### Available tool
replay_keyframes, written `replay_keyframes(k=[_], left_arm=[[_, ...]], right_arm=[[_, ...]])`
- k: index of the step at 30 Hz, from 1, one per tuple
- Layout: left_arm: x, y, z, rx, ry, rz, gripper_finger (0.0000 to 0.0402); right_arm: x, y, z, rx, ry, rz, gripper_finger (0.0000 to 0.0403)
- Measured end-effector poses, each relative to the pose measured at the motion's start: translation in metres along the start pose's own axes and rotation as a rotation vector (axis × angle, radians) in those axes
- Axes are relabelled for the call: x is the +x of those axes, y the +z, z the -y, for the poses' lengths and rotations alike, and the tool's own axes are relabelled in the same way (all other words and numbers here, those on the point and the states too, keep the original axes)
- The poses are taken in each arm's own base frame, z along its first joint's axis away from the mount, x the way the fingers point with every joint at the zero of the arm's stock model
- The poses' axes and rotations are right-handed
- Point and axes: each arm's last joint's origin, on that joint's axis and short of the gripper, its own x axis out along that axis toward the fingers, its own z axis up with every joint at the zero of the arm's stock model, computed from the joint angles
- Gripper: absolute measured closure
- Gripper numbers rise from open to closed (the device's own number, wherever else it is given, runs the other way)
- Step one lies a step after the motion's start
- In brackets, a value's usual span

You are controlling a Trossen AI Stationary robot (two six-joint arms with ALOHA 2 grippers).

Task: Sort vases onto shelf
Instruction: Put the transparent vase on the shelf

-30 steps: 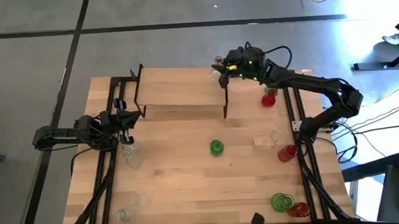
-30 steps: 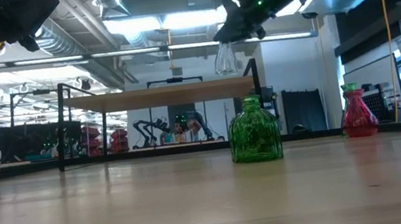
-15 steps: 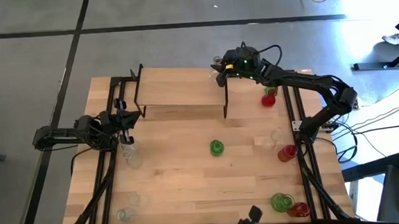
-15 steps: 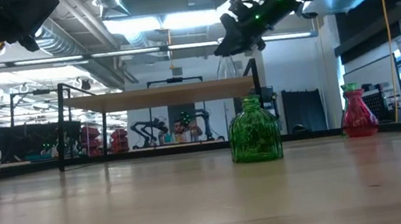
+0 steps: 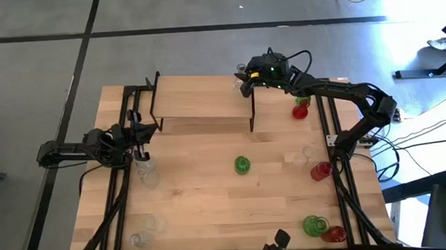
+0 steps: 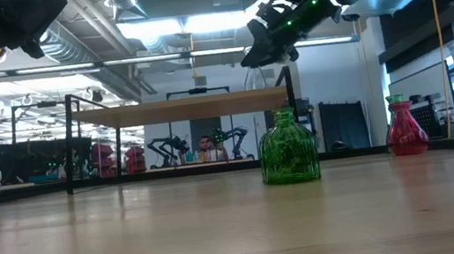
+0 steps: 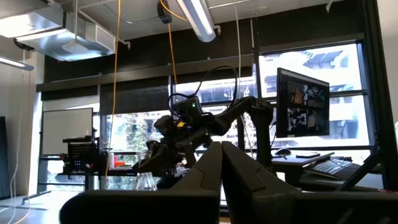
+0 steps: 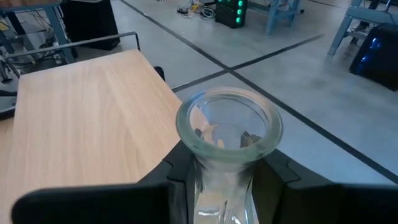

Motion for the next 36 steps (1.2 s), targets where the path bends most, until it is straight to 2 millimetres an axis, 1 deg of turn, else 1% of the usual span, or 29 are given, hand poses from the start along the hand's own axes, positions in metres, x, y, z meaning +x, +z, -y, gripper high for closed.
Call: replay_keyframes(k=[22, 25, 29, 33, 36], left_arm=[[0.0, 0.0, 0.0, 0.0, 0.003, -0.001, 0.0401], [0.0, 0.0, 0.0, 0.0, 0.002, -0.001, 0.0401], [0.0, 0.0, 0.0, 0.0, 0.002, -0.001, 0.0401], [0.0, 0.0, 0.0, 0.0, 0.001, -0.001, 0.0401], [0.0, 0.0, 0.0, 0.0, 0.001, -0.001, 0.0401]], right_arm=[[0.0, 0.0, 0.0, -0.014, -0.006, -0.006, 0.0307], [0.0, -0.001, 0.0, -0.017, -0.009, -0.012, 0.0284], [0.0, -0.006, 0.0, -0.017, -0.011, -0.045, 0.0233], [-0.007, 0.001, 0.0, -0.018, -0.02, -0.019, 0.0197], [-0.015, 0.007, 0.001, -0.034, -0.03, -0.002, 0.0183]])
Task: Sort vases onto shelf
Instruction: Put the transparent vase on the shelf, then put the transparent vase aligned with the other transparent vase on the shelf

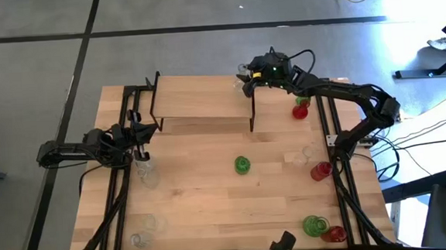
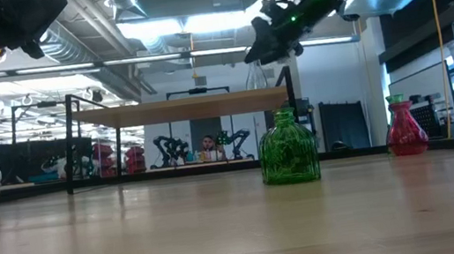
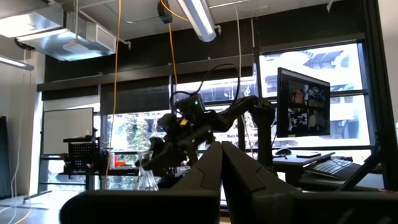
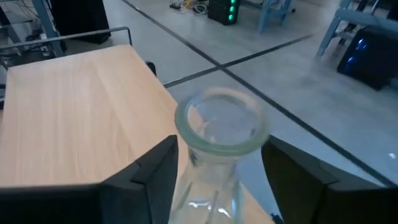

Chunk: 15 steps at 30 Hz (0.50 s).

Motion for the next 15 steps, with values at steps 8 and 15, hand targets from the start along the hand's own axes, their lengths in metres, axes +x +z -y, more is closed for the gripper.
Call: replay_keyframes(k=[8, 15], left_arm=[[0.0, 0.0, 0.0, 0.0, 0.0, 0.0, 0.0401], [0.0, 0.0, 0.0, -0.001, 0.0, 0.0, 0.0401]], right_arm=[[-0.046, 0.022, 0.001, -0.03, 0.001, 0.032, 0.0178], [-0.101, 0.035, -0.014, -0.061, 0.061, 0.019, 0.0178]])
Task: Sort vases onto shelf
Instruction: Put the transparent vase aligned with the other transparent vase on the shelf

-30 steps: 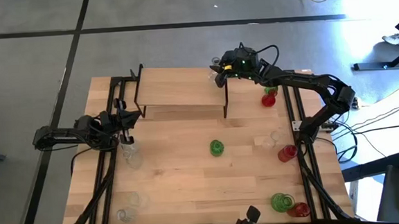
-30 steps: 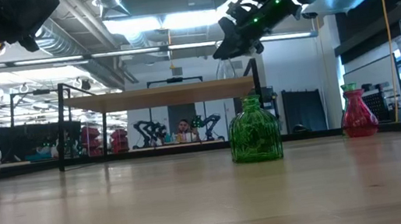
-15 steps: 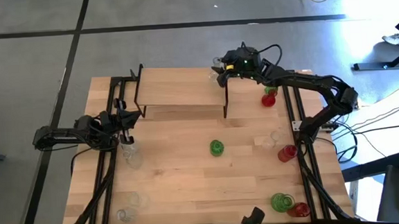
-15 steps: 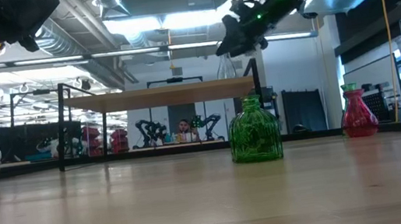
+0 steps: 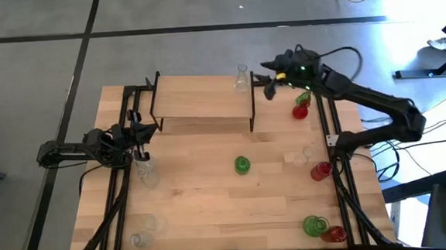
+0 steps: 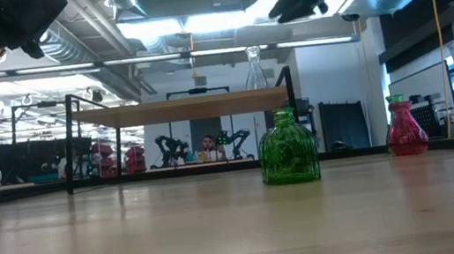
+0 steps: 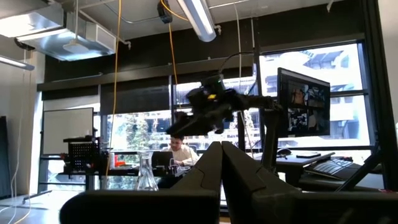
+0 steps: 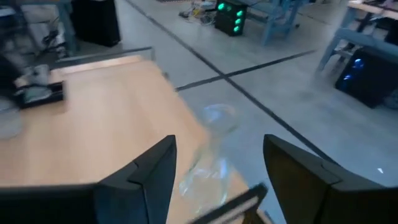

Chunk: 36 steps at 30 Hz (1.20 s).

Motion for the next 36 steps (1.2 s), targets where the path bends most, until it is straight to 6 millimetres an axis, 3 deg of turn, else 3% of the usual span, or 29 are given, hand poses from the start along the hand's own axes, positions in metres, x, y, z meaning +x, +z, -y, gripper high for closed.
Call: replay_keyframes(k=[8, 13, 19, 24, 36], left_arm=[[0.0, 0.0, 0.0, -0.001, -0.005, 0.004, 0.0401], [0.0, 0.0, 0.0, -0.009, -0.005, 0.005, 0.0401], [0.0, 0.0, 0.0, -0.008, -0.004, 0.005, 0.0401], [0.0, 0.0, 0.0, -0.008, -0.004, 0.005, 0.0401], [0.0, 0.0, 0.0, -0.009, -0.004, 0.001, 0.0401]], right_arm=[[-0.059, -0.003, -0.036, 0.077, 0.146, -0.087, 0.0178], [-0.086, -0.01, -0.061, 0.116, 0.287, -0.193, 0.0178], [-0.116, 0.0, -0.088, 0.118, 0.401, -0.375, 0.0178], [-0.126, 0.002, -0.103, 0.142, 0.398, -0.521, 0.0178], [-0.126, -0.034, -0.127, 0.097, 0.239, -0.984, 0.0178]])
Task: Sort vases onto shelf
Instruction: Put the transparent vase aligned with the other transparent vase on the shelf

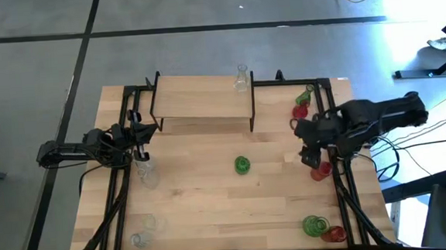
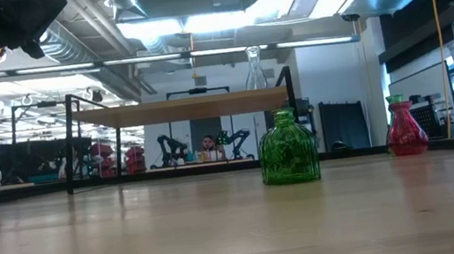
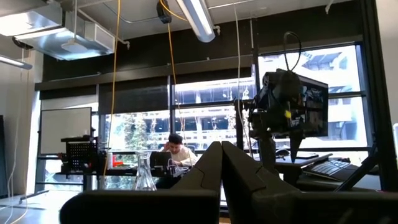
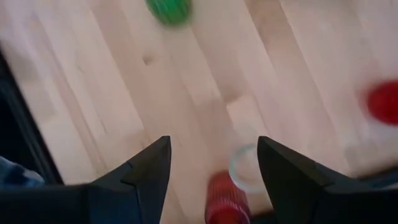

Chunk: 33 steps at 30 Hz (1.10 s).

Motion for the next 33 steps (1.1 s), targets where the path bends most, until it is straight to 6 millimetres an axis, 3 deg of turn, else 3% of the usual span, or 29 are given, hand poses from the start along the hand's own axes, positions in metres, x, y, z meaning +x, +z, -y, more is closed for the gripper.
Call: replay_keyframes(k=[5, 20, 26, 33], left_arm=[[0.0, 0.0, 0.0, 0.0, 0.0, 0.0, 0.0401], [0.0, 0.0, 0.0, 0.001, 0.001, -0.001, 0.0401], [0.0, 0.0, 0.0, 0.001, 0.0, -0.001, 0.0401], [0.0, 0.0, 0.0, 0.001, 0.0, -0.001, 0.0401]], right_arm=[[0.01, -0.007, -0.001, 0.04, -0.074, -0.086, 0.0178], [0.031, -0.036, 0.024, 0.119, -0.12, -0.085, 0.0178], [0.046, -0.038, 0.023, 0.11, -0.089, -0.094, 0.0178], [0.047, -0.032, 0.015, 0.052, 0.036, -0.065, 0.0178]])
